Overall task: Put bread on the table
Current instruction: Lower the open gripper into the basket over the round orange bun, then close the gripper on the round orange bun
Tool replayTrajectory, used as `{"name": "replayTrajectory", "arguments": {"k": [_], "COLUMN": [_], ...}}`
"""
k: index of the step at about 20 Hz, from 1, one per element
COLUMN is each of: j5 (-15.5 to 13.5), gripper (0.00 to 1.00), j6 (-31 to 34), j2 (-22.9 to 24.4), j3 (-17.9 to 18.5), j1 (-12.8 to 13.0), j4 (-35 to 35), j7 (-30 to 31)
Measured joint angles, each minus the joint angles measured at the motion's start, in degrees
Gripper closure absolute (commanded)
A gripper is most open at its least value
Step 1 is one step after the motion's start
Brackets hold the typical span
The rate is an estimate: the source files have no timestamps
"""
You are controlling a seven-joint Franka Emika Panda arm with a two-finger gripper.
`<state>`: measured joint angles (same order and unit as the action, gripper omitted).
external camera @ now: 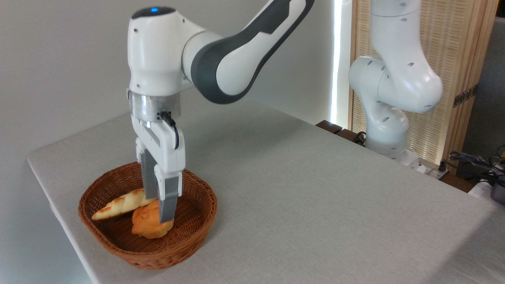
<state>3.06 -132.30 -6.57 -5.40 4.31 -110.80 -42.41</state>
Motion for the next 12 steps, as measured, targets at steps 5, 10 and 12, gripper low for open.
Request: {"name": "replayTrajectory", "arguments": {"k": [5, 10, 12], "j5": [4.83, 4.91, 4.91], "gripper": [0.0, 0.45, 0.55], "j6": [-0.57, -0.57, -0.57], "j2": [-1.04, -1.7, -1.86], "j3": [-1.4, -2.6, -2.94], "j1": [0.04, 0.04, 0.04], "j4": [-0.72, -0.97, -0.99], "j7": [-0.04, -0.05, -0.05]}}
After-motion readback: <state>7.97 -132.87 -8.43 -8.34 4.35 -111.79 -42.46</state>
